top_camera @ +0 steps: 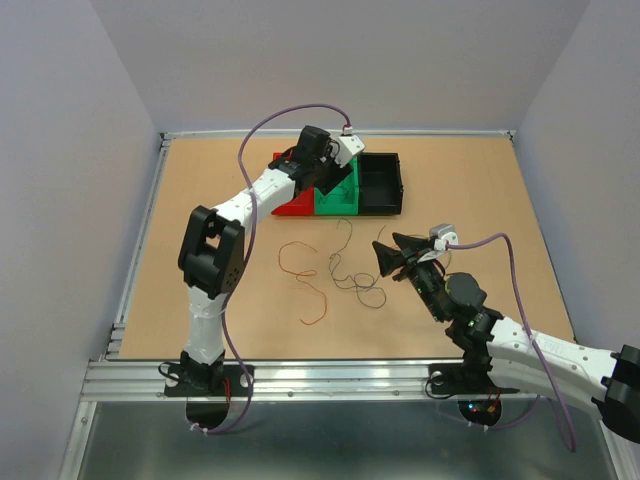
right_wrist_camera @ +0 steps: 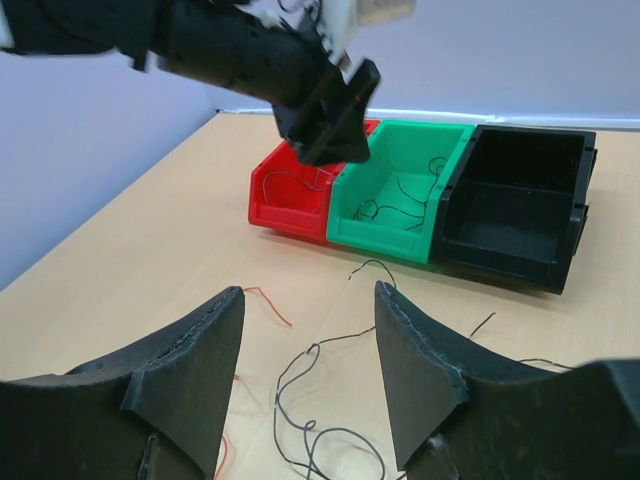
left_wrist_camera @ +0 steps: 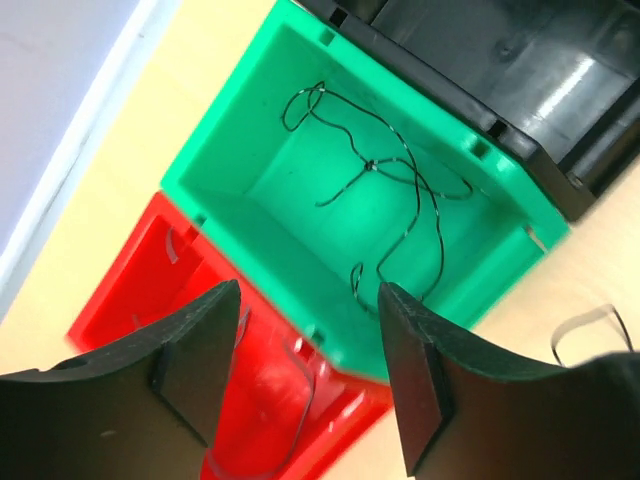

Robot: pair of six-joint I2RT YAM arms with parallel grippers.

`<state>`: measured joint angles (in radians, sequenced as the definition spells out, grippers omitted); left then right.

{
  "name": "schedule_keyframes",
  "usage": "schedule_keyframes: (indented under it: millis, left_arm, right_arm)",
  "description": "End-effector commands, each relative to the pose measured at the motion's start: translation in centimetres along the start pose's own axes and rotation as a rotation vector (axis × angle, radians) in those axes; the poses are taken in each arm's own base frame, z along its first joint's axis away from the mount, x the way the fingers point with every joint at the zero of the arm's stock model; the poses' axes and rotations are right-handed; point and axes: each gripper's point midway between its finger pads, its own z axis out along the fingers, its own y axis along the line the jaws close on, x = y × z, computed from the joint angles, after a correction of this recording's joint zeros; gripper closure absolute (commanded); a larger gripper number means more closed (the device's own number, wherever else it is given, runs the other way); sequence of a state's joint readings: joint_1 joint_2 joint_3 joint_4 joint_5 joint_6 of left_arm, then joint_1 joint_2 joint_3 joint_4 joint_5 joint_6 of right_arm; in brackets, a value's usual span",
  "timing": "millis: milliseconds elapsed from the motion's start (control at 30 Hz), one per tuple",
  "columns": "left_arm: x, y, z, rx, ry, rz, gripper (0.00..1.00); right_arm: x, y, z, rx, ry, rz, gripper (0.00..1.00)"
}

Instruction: Untangle the cables

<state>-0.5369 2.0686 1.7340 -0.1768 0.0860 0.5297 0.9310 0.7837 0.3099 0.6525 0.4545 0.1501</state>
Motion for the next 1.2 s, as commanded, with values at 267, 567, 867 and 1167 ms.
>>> schedule_keyframes:
  millis: [267,567,867,1167]
  left_arm:
    - [1.8,-4.1,-14.2,0.131,-0.11,0.083,0.01]
    - [5.2,-8.9,-21.5,0.272,-0.165,0.15,0.01]
    - [7.7,-6.4,-20.2,0.127,-0.193,-0.026,0.02]
    - [10.0,0.7,-19.8,0.03,-0.234,-0.184,0.04]
  right_arm:
    - [0.2,0.9,-0.3,-0.041,0.043,0.001,0.3]
    - [3.7,5.9,0.3,-0.303,0.228,-0.096,0.05]
    - [10.4,10.9,3.2,-0.593,0.426,-0.296,0.0]
    - [16.8,11.7,8.1,-0.603,0.612,-0.421,0.0]
